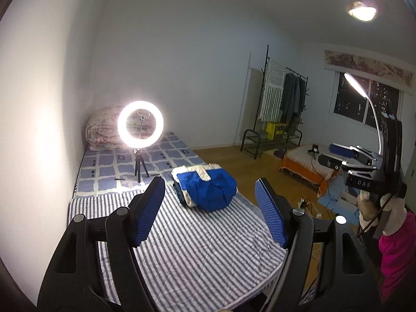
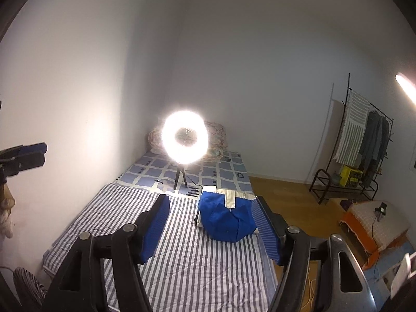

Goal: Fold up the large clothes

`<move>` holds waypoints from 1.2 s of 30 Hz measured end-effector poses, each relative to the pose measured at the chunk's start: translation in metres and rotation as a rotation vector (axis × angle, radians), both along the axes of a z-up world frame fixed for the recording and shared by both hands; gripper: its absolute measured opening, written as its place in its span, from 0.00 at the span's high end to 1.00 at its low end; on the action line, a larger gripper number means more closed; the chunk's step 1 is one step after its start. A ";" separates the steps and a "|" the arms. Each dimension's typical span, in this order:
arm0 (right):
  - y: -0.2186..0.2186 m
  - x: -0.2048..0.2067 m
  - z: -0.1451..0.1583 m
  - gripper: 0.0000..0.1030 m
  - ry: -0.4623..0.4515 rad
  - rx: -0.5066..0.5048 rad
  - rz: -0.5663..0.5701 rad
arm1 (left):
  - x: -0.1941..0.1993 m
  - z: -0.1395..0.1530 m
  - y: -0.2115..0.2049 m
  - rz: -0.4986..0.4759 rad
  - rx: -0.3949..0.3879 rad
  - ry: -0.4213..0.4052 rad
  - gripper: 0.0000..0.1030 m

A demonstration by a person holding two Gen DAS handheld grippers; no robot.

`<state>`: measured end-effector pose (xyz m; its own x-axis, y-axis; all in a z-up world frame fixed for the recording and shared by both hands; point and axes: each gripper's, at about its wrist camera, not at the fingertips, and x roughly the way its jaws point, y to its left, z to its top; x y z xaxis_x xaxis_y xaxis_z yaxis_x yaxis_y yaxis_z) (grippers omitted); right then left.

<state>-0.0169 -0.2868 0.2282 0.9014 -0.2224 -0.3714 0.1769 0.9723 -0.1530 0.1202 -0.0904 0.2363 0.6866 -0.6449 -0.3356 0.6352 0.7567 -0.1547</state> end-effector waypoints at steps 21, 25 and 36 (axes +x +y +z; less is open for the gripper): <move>0.012 -0.032 -0.062 0.00 -0.077 0.057 -0.130 | -0.045 -0.074 -0.012 0.054 0.059 -0.025 0.00; 0.009 -0.023 -0.078 0.00 -0.052 0.060 -0.142 | -0.039 -0.090 -0.017 0.077 0.075 -0.010 0.00; 0.013 -0.005 -0.111 0.00 -0.056 0.025 -0.175 | -0.019 -0.126 -0.031 0.095 0.069 0.030 0.00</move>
<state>-0.0222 -0.2738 0.1175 0.8692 -0.3694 -0.3287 0.3517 0.9291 -0.1142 0.1012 -0.1209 0.1106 0.7328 -0.5517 -0.3983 0.5556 0.8230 -0.1178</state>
